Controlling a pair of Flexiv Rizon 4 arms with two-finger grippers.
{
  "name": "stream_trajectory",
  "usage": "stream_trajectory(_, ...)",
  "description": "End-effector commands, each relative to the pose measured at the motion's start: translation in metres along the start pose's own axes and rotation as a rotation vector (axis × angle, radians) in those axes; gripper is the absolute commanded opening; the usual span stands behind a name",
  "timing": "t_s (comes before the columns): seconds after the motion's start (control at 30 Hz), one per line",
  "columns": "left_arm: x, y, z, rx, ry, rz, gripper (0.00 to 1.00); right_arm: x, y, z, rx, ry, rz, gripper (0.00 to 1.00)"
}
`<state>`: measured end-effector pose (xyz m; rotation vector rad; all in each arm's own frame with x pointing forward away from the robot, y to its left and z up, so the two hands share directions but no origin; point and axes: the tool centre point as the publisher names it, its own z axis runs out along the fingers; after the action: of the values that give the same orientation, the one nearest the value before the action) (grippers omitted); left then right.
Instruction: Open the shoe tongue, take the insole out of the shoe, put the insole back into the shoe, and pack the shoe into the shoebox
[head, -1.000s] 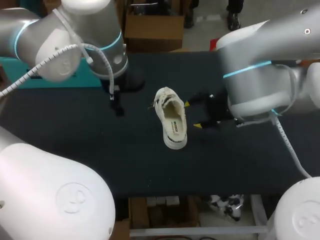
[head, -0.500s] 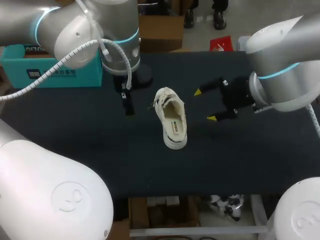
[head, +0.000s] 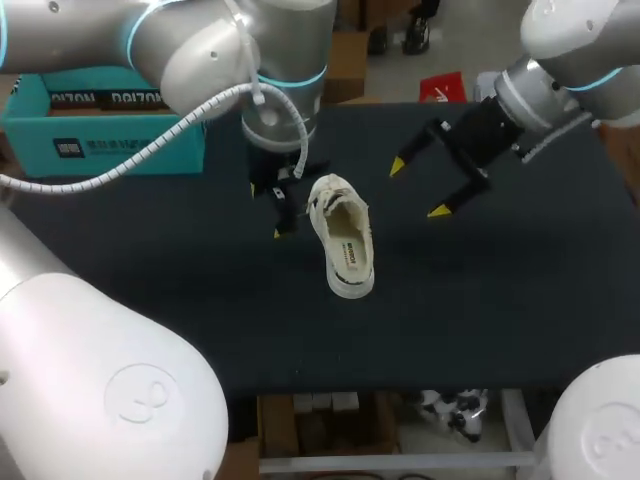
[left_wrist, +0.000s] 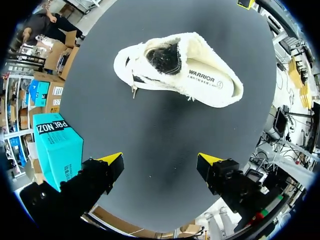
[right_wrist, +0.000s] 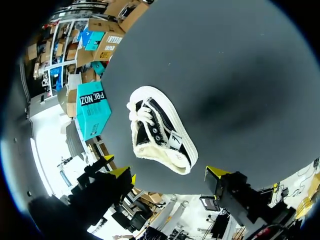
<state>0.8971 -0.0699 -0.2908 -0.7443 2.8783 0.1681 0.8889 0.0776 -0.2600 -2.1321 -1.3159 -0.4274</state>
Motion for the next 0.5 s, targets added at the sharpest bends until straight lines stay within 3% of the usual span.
stream_trajectory(0.03, 0.003, -0.010, 0.002, -0.098, 0.023, -0.041, 1.00, -0.009, -0.006, -0.013, -0.126, -0.019, 0.010, 1.00)
stream_trajectory(0.3, 0.011, -0.011, 0.002, -0.120, 0.050, -0.194, 1.00, -0.021, -0.021, -0.039, -0.300, -0.001, 0.002, 1.00)
stream_trajectory(0.5, 0.011, -0.011, 0.002, -0.120, 0.050, -0.194, 1.00, -0.021, -0.021, -0.039, -0.300, -0.001, 0.002, 1.00)
